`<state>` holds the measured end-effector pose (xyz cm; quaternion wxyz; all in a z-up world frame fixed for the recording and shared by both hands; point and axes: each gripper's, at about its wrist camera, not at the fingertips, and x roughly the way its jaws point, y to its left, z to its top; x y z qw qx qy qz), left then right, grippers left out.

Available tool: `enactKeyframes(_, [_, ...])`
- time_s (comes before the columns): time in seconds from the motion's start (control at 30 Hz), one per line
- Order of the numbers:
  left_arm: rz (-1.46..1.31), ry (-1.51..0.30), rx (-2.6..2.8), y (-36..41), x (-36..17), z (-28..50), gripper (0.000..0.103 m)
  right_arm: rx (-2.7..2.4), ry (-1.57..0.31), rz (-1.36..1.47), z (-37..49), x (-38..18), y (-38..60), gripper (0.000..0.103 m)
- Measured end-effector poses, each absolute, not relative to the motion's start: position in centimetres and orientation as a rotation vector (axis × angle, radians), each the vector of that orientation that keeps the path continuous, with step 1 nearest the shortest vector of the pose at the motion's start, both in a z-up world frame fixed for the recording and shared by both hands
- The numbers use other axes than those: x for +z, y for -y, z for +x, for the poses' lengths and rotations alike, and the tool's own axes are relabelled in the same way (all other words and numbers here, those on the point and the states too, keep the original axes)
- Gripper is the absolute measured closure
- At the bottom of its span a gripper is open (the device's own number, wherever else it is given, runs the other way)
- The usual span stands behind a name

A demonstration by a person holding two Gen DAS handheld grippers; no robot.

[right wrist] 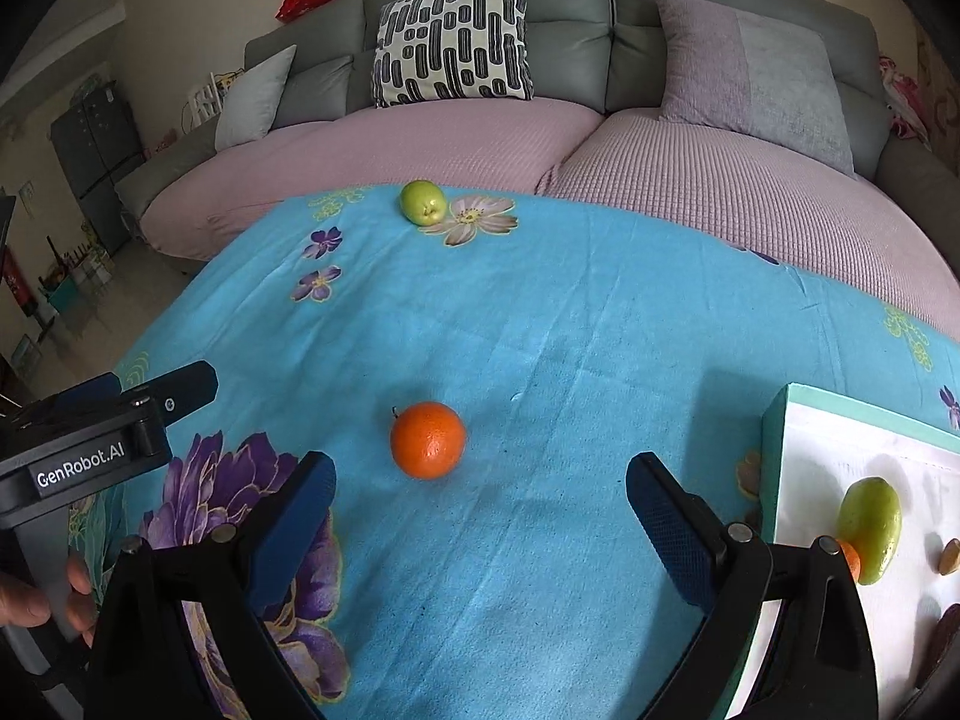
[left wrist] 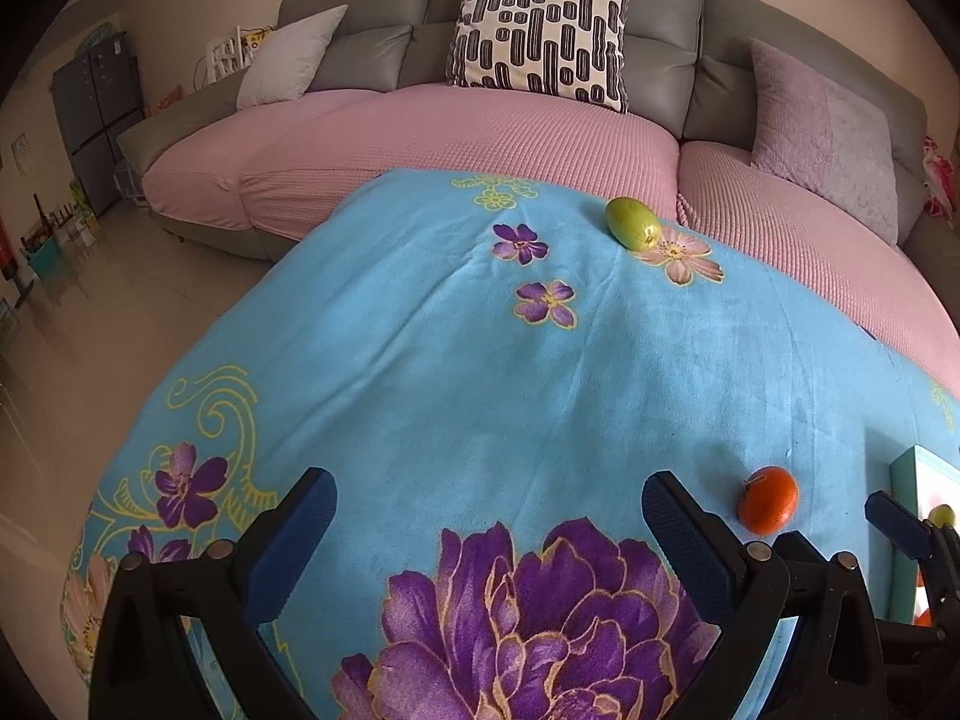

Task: Organize fruits
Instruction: 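Move the right tool down to the mandarin and close on it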

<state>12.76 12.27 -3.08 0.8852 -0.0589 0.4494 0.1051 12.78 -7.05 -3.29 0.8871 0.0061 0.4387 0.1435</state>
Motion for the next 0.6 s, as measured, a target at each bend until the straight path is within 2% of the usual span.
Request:
enactKeyframes(0.07, [-0.126,-0.949,0.217,-12.3,-3.6,13.0,0.000,0.305,-0.925,0.000,13.2,-3.9,6.6,0.006])
enactKeyframes(0.13, [-0.130,-0.957,0.215,-12.4,-3.9,13.2,0.000,0.314,-0.936,-0.003,13.5,-4.4,6.2,0.015])
enactKeyframes(0.33, [-0.140,-0.965,0.213,-12.4,-4.2,13.3,0.000,0.346,-0.948,-0.017,14.2,-5.4,5.3,0.028])
enactKeyframes(0.47, [-0.137,-0.964,0.212,-12.3,-4.1,13.3,0.000,0.357,-0.947,-0.018,14.7,-5.7,4.9,0.029])
enactKeyframes(0.5, [-0.136,-0.965,0.211,-12.3,-4.1,13.3,0.000,0.357,-0.949,-0.022,14.8,-5.8,4.7,0.033])
enactKeyframes(0.53, [-0.135,-0.965,0.209,-12.2,-4.1,13.3,0.000,0.353,-0.951,-0.028,14.8,-5.9,4.6,0.043])
enactKeyframes(0.6, [-0.132,-0.965,0.207,-12.0,-4.1,13.3,0.000,0.343,-0.954,-0.035,15.0,-6.1,4.5,0.049])
